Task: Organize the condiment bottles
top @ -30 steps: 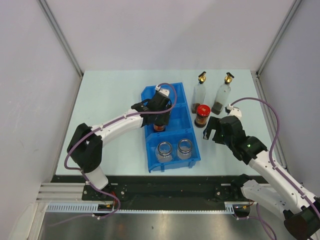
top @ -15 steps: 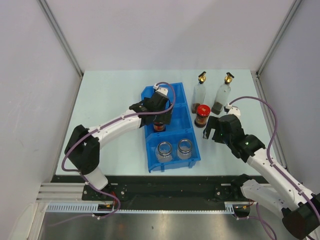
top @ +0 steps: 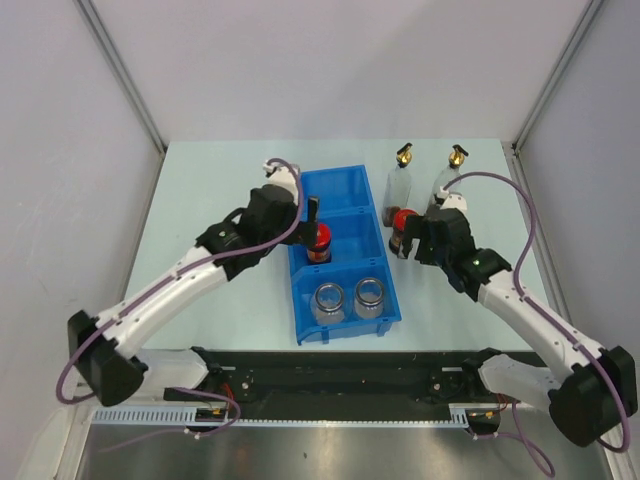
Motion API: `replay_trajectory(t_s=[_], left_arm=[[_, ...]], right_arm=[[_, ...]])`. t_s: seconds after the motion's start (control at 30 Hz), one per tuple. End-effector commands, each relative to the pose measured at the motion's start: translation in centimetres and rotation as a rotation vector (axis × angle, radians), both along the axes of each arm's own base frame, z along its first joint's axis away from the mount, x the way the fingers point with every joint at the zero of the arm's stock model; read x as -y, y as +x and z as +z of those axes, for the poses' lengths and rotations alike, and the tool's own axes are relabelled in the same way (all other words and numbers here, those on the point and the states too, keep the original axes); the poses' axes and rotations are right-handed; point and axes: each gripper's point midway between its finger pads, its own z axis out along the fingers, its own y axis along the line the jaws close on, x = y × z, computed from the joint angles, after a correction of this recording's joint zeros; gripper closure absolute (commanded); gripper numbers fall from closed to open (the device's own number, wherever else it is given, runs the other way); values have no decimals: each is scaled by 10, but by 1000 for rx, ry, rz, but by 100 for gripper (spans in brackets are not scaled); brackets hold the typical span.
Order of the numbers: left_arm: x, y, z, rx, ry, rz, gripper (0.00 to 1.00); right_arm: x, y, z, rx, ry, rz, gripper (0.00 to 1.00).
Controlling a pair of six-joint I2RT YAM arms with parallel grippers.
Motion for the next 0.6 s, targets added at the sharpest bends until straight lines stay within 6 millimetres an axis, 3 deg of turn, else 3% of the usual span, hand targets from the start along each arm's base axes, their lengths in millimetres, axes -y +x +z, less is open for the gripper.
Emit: replay_trajectory(t_s=[0.0,0.1,0.23,0.57], left_arm=[[-32,-28,5,4,8,33,0],[-52,-43,-4,4,36,54,0],[-77,-59,6,75,2,90,0],[-87,-67,-12,98,-1,91,0]], right_arm=[[-11,39,33,115,0,27,0],[-15,53,30,119,-18,36,0],[-16,69,25,118,-38,31,0],[-12,103,2,63,-70,1,0]])
